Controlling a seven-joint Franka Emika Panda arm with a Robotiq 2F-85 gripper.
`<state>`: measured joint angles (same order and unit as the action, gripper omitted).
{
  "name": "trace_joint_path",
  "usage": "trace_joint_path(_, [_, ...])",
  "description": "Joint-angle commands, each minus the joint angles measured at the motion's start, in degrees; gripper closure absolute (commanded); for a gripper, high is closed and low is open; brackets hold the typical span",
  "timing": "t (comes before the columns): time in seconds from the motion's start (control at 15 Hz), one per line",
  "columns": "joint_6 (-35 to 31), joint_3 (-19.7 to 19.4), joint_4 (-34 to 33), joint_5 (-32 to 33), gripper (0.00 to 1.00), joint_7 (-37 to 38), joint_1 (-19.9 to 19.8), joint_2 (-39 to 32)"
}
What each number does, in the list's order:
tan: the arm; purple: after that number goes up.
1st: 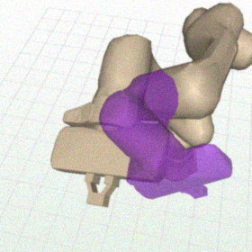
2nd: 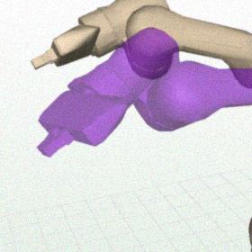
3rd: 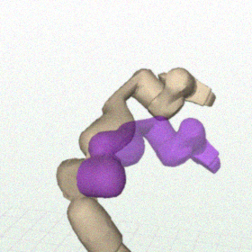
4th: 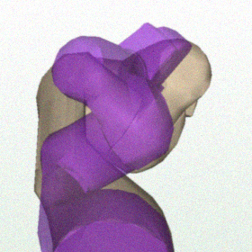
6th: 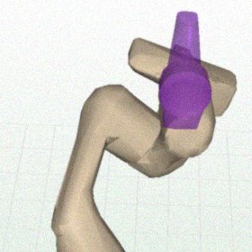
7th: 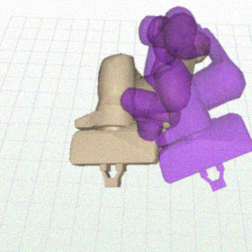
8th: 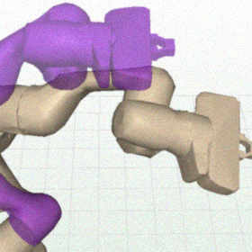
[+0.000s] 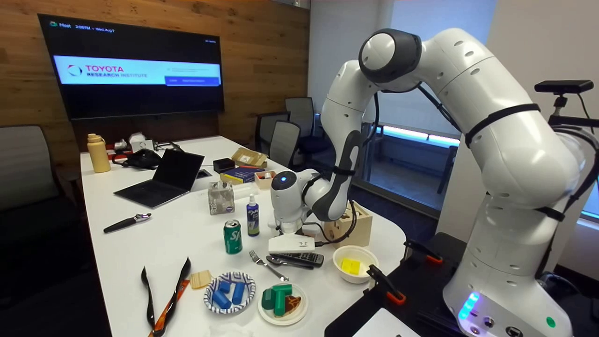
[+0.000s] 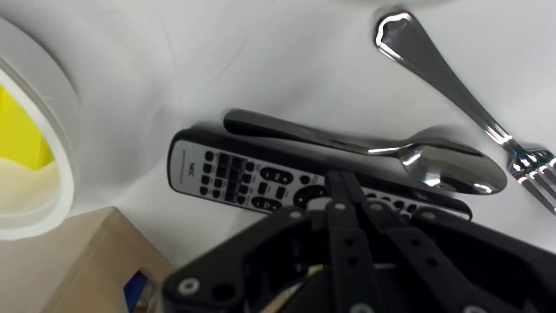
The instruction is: Press the remote
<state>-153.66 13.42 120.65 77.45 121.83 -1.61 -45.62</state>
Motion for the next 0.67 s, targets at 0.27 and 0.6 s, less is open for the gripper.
trace_joint_path(0.27, [1.2,-2.1,-3.7,3.7,1.0,7.6,2.5,-2.8])
trace_joint_path(0.6, [2.2,-3.2,-5.8,4.3,1.0,10.1,3.4,-4.2])
